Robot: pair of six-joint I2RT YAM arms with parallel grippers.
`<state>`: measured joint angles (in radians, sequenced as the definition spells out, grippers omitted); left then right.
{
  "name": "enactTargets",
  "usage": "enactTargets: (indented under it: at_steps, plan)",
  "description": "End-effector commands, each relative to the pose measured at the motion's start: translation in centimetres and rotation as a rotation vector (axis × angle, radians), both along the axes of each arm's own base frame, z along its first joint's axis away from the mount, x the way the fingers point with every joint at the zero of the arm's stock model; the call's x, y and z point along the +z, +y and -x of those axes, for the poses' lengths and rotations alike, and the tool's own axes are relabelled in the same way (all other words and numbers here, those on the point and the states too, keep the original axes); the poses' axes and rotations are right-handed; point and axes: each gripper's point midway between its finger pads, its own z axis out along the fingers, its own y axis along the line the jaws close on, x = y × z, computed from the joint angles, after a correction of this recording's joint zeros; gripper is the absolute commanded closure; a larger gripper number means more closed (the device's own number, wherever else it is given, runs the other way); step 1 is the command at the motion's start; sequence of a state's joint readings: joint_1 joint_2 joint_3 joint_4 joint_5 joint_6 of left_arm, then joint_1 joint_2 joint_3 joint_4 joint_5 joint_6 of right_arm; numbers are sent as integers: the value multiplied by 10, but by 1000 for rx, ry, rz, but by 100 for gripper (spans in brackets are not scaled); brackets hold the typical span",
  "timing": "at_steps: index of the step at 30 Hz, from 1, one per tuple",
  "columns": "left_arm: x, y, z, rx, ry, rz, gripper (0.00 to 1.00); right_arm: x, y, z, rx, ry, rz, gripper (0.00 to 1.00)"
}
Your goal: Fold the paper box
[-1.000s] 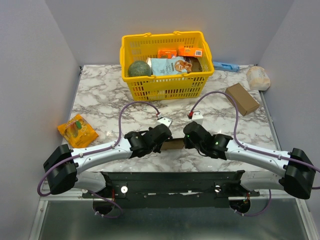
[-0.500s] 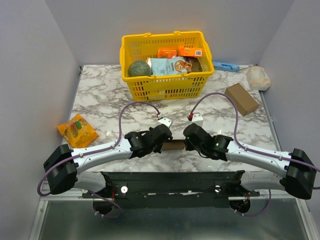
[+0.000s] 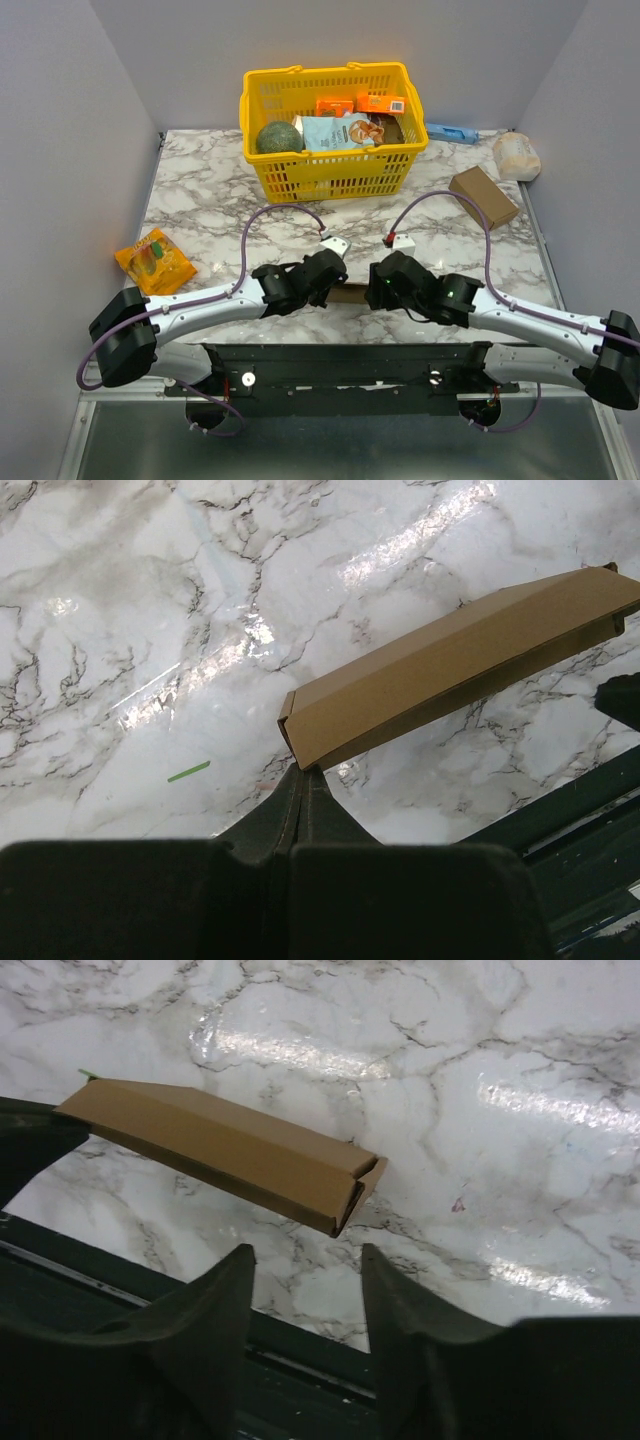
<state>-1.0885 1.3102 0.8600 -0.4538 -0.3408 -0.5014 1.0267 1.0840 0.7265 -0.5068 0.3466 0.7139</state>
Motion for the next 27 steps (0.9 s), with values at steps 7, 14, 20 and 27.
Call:
enactTargets:
  at_steps: [7, 14, 20, 27]
  plan:
    - [-8, 0, 6, -42, 19, -29, 100, 22, 4, 0, -56, 65, -240, 20]
    - [-9, 0, 7, -46, 24, -27, 100, 26, 6, -14, -151, 76, -451, 18]
    - [-9, -1, 8, -47, 25, -22, 100, 12, 5, -17, -213, 102, -479, 18]
    - [-9, -3, 9, -50, 26, -10, 100, 0, 0, -18, -259, 116, -486, 18]
